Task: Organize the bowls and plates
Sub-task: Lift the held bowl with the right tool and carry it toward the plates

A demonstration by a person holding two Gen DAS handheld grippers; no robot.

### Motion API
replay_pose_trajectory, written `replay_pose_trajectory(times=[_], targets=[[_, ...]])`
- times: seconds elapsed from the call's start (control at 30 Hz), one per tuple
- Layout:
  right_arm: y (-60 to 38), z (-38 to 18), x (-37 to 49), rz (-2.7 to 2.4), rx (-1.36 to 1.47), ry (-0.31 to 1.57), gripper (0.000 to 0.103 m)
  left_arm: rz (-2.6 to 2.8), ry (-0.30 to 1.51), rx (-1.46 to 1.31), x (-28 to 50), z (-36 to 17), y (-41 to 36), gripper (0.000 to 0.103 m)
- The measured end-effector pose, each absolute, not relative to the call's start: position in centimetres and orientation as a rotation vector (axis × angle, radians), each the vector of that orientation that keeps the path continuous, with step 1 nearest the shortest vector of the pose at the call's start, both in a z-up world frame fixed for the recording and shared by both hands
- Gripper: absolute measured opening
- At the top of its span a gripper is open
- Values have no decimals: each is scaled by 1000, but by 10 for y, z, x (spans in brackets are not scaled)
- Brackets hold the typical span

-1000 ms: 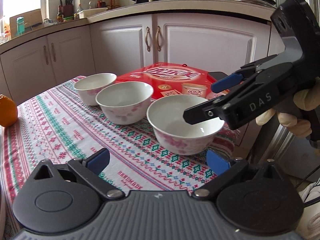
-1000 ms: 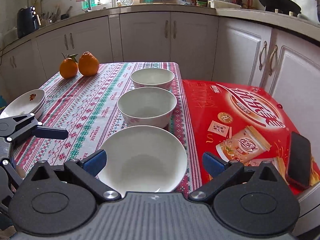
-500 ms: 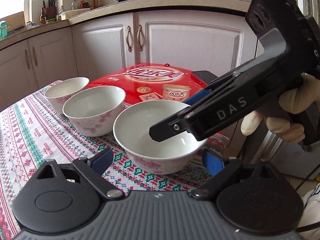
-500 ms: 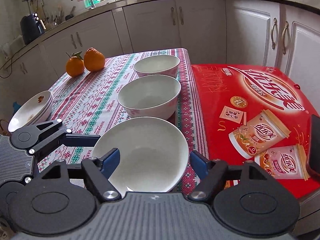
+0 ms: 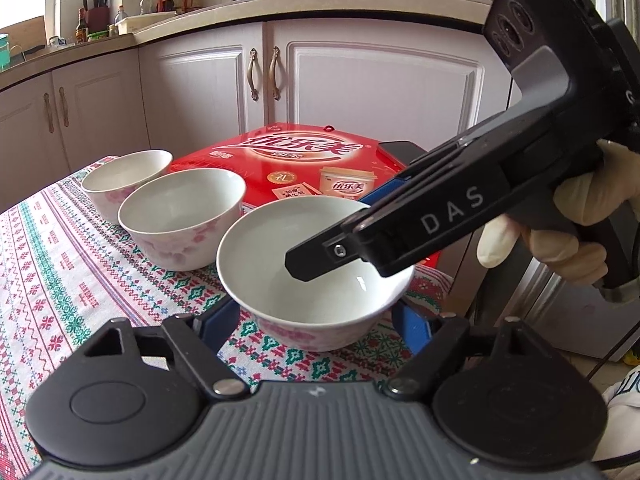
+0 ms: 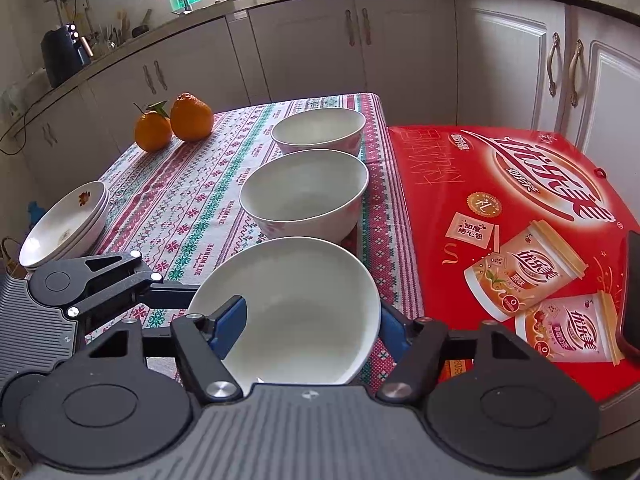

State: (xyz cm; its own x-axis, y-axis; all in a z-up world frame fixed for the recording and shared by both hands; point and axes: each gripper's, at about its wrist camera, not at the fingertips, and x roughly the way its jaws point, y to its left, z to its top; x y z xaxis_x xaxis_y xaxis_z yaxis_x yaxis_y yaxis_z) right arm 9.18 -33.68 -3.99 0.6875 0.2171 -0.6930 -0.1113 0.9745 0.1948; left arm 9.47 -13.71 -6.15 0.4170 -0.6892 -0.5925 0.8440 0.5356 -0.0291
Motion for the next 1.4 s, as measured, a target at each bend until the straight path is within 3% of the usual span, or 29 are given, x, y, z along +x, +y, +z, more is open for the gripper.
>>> replay_pose_trajectory(times=[1.4], targets=[[-194, -35, 175, 560, -10, 789, 75, -623, 660, 208, 125, -60, -19, 83]])
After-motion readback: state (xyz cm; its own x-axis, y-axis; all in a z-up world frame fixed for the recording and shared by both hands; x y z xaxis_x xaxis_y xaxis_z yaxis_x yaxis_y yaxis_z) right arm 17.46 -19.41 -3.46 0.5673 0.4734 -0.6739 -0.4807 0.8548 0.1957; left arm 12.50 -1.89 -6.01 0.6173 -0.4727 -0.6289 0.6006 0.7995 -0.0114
